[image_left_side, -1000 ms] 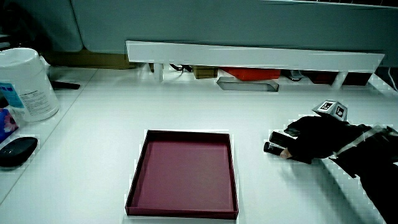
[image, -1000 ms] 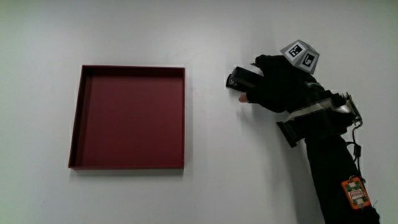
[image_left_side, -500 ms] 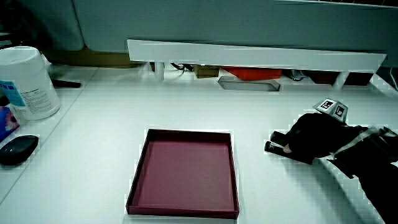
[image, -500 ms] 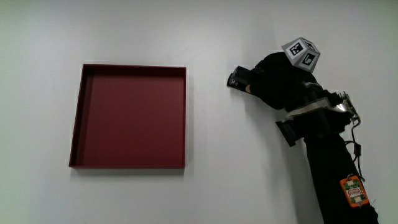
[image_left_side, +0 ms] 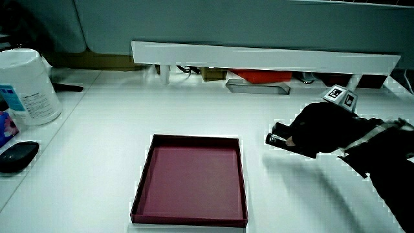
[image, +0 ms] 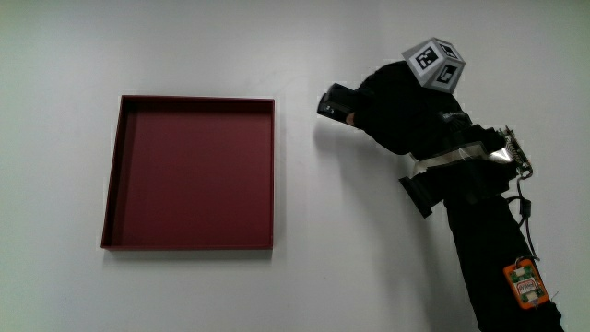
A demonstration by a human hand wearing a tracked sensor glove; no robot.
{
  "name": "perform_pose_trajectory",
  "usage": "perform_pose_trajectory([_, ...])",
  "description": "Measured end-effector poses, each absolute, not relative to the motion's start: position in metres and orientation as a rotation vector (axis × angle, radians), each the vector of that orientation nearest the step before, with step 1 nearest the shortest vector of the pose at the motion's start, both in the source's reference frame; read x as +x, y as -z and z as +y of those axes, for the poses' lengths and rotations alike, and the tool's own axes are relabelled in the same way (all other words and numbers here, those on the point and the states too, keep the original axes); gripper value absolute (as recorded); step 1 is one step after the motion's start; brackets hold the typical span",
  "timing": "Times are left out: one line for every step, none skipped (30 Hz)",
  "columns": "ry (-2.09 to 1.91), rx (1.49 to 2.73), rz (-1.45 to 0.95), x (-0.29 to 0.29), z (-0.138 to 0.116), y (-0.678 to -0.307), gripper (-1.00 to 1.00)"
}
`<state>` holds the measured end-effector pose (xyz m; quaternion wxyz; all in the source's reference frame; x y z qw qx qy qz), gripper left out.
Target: Pick stapper from desk
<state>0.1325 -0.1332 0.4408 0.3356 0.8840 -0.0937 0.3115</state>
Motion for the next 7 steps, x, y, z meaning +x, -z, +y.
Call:
perform_pose_trajectory([-0.82,2.417,-0.341,0.124,-0.132,-0.428,1.0])
perform_pose_trajectory([-0.831,2.308,-0.307,0.121,-0.134,-0.435,1.0])
perform_pose_trajectory([-0.843,2.312,-0.332,0.115,-0.134,-0.432,1.0])
perform_pose_trajectory([-0.846,2.307,-0.35,0.109,-0.134,-0.428,1.0])
perform_pose_trajectory([-0.851,2.296,-0.349,0.102,-0.132,-0.423,1.0])
perform_pose_trajectory([-0.868,2.301,-0.392,0.096,-0.133,-0.426,1.0])
perform_pose_trajectory([-0.885,2.305,-0.436,0.09,-0.135,-0.43,1.0])
